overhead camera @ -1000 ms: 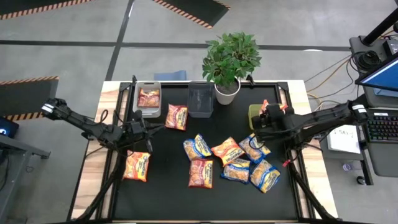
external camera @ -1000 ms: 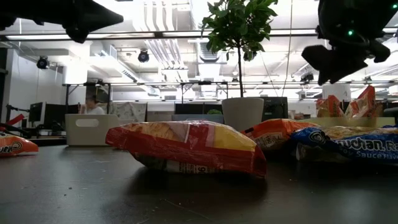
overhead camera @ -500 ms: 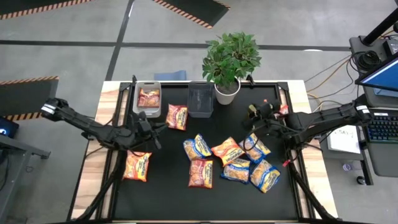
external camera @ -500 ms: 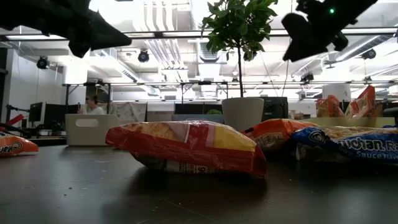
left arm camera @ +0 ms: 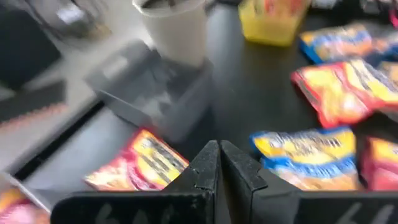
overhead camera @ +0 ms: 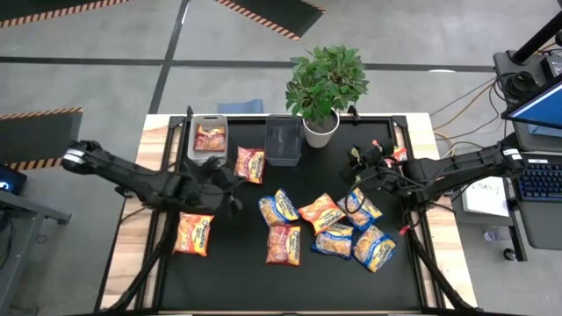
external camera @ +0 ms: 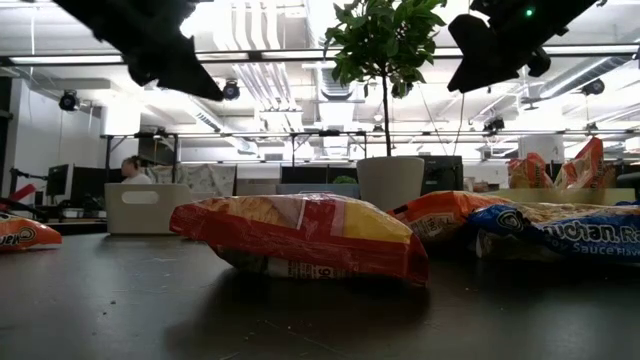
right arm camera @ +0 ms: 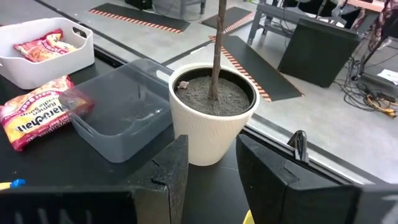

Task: Sort Maruchan noodles
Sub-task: Put the red noodle pack into the white bin

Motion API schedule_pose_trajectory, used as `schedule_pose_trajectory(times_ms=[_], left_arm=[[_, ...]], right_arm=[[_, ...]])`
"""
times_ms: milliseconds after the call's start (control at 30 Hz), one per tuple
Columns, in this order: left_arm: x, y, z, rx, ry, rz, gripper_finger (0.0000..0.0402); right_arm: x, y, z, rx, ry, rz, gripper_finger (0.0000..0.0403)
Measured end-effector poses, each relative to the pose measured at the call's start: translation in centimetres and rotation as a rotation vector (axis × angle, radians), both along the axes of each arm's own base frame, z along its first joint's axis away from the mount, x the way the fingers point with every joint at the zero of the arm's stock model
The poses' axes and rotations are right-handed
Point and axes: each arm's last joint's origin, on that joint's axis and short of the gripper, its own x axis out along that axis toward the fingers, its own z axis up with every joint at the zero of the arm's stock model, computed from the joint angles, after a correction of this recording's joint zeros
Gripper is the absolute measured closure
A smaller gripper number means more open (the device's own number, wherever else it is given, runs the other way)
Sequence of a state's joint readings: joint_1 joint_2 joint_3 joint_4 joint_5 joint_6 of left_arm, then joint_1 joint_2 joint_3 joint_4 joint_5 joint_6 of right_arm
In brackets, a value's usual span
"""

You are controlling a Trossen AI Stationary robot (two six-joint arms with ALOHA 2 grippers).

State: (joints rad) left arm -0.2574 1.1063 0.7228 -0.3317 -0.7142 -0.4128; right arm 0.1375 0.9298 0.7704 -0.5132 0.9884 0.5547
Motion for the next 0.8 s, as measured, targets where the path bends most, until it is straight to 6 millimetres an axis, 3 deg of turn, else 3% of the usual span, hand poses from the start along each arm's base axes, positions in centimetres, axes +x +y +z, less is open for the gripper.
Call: schedule_pose_trajectory(times_ms=[133,267,500,800], left_arm=[[1.2,1.9,-0.1,-0.167,0.09,-0.141,0.0397],[1.6,5.7,-0.9,-0.368,0.129,-0.205,0.0375],[1.6,11.1,-3.0,-0.499,0.152,-0.004,0.0313],[2.7,13.2,-6.2,-0.434,0.263,0.195,0.0246]], right_arm=[[0.0,0.0,0.1,-0.023,0.023,0.018,0.0286],[0.0,0.0,0.6,-0.054,0.031,0.043,0.0289],[-0.5,-0.1,1.3,-0.099,0.051,0.075,0.0291],[-1.6,-0.2,3.2,-0.167,0.017,0.115,0.03]])
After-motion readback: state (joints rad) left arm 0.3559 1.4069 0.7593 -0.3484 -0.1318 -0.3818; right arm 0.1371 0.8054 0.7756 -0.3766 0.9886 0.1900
